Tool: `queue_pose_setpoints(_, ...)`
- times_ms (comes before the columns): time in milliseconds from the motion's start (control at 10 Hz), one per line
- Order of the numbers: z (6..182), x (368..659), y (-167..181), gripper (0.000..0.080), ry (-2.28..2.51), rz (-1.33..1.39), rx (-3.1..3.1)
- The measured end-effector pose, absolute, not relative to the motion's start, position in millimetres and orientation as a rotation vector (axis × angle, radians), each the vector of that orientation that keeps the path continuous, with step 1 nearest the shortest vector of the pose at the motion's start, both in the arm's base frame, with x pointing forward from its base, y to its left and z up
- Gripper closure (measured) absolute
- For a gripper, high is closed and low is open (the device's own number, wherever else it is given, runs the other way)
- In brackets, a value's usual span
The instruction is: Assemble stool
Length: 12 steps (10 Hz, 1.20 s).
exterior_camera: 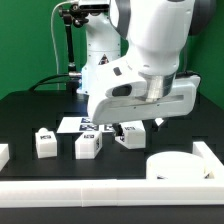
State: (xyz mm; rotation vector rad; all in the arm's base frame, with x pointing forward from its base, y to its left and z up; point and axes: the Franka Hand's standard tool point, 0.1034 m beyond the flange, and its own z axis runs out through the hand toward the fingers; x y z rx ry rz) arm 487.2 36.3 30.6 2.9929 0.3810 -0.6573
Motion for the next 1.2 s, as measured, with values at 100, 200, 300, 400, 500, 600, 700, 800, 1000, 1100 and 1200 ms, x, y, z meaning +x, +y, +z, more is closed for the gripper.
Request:
queue_pose_setpoints(100, 31.0, 487, 35, 0.015, 0.39, -0.66, 2.993)
queue_pose_setpoints(200, 30.7, 486, 36, 0.015, 0.387, -0.687, 2.988)
queue_pose_setpoints(300, 30.4, 486, 36, 0.015, 0.388, -0.684, 2.989)
queue_pose_setpoints(400, 31.4, 478, 36, 0.015, 0.387, -0.776, 2.962)
queue_pose_setpoints(500, 31.4, 475, 36, 0.015, 0.385, -0.902, 2.92)
queue_pose_setpoints(600, 28.7, 478, 37, 0.015, 0.382, -0.983, 2.89)
queue_pose_setpoints(700, 21.6, 478, 34, 0.015, 0.389, -1.031, 2.857)
queue_pose_setpoints(800, 21.3, 470, 31, 0.015, 0.384, -1.144, 2.804)
queue_pose_setpoints(1000, 18.6, 467, 33, 0.015, 0.364, -1.343, 2.706)
queue_pose_setpoints(1100, 15.6, 468, 35, 0.015, 0.368, -1.395, 2.677)
queue_pose_setpoints(1200, 15.1, 463, 35, 0.015, 0.366, -1.482, 2.627)
